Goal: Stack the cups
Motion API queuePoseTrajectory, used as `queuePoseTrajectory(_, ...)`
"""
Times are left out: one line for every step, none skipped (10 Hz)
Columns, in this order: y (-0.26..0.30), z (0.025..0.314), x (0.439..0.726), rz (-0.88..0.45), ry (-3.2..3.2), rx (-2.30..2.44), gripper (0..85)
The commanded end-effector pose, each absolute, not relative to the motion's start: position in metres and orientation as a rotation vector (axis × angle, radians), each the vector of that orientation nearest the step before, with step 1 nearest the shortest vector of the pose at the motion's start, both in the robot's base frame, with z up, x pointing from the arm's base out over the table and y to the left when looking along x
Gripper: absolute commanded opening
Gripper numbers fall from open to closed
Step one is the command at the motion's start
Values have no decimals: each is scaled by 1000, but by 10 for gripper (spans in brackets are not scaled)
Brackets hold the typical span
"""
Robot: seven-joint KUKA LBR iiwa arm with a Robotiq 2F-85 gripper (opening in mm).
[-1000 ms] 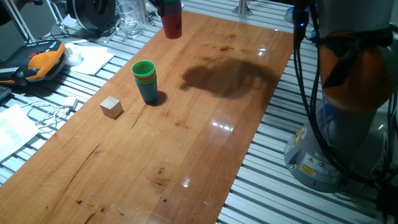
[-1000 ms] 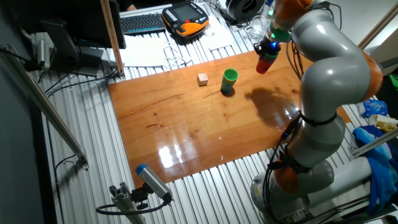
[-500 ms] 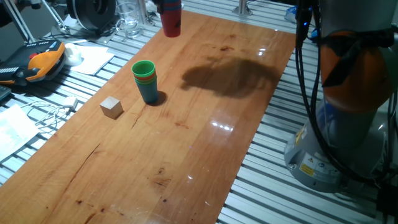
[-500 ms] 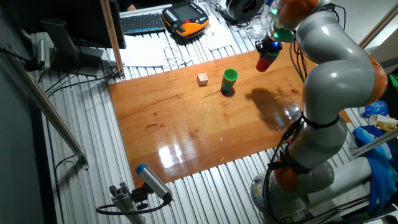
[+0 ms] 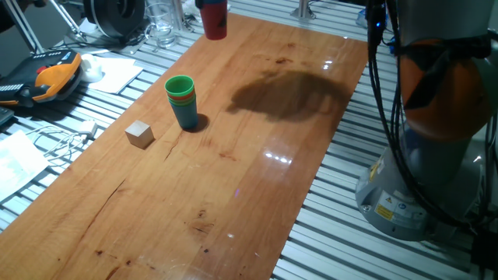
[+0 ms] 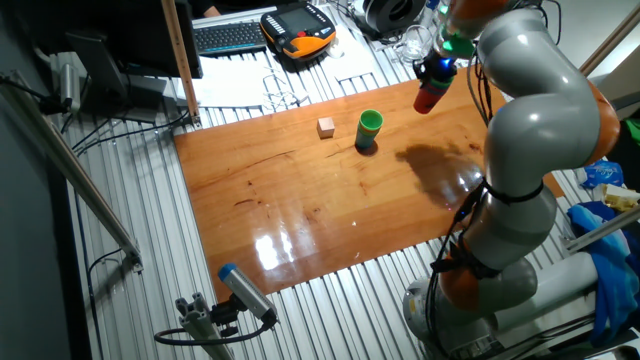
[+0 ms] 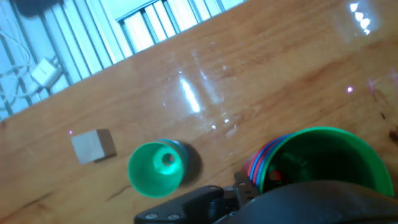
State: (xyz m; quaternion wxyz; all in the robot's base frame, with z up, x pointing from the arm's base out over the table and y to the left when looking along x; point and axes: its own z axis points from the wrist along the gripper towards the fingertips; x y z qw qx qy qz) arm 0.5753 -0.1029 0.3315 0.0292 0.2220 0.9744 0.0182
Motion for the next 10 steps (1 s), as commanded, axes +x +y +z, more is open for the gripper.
queuePoseTrajectory(-92,333,575,44,2996,735,0)
queuePoseTrajectory(-77,335,574,33,2966,847,0)
queuePoseTrajectory(-67,334,578,-6,2933,937,0)
queuePoseTrajectory(-58,332,581,-31,2900,1020,0)
queuePoseTrajectory(-53,328,584,-47,2882,1060,0)
queuePoseTrajectory(-53,323,587,-41,2865,1094,0)
queuePoseTrajectory(-53,320,590,-30,2852,1114,0)
queuePoseTrajectory(-53,318,592,-18,2843,1134,0)
queuePoseTrajectory(-55,317,594,-15,2849,1124,0)
queuePoseTrajectory(-56,318,594,19,2863,1131,0)
